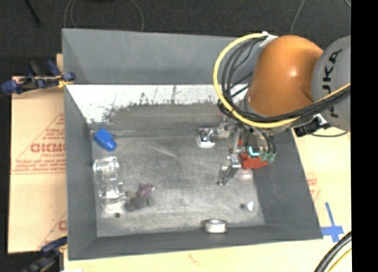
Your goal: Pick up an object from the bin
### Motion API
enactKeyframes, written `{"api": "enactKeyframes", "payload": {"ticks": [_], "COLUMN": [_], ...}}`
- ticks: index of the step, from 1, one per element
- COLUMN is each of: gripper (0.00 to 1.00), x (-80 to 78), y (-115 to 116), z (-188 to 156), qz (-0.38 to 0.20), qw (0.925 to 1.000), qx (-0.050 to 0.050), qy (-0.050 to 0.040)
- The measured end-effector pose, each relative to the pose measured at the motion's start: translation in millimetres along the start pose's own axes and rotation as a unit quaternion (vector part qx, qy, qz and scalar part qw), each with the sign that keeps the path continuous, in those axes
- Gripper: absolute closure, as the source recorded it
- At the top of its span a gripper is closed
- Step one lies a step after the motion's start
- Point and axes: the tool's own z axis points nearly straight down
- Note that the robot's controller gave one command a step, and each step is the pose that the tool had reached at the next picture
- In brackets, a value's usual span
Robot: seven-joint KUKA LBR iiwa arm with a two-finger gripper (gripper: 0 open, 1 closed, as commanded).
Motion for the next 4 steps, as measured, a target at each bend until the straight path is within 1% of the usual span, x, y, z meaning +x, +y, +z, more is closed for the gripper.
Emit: {"api": "enactKeyframes", "payload": {"ticks": [1, 2, 3, 4], "gripper": [0.00, 0.00, 0.00, 1.00], "x": [38.4, -1.7, 18.8, 17.8], "y": [61, 147, 199, 200], "z": [94, 155, 153, 151], "qz": [0.061, 0.015, -0.067, -0.066], "qw": [0.9981, 0.9999, 0.9977, 0.9978], "qx": [-0.001, 0.000, 0.000, -0.002], "qy": [0.0015, -0.0061, -0.0074, -0.0087]}}
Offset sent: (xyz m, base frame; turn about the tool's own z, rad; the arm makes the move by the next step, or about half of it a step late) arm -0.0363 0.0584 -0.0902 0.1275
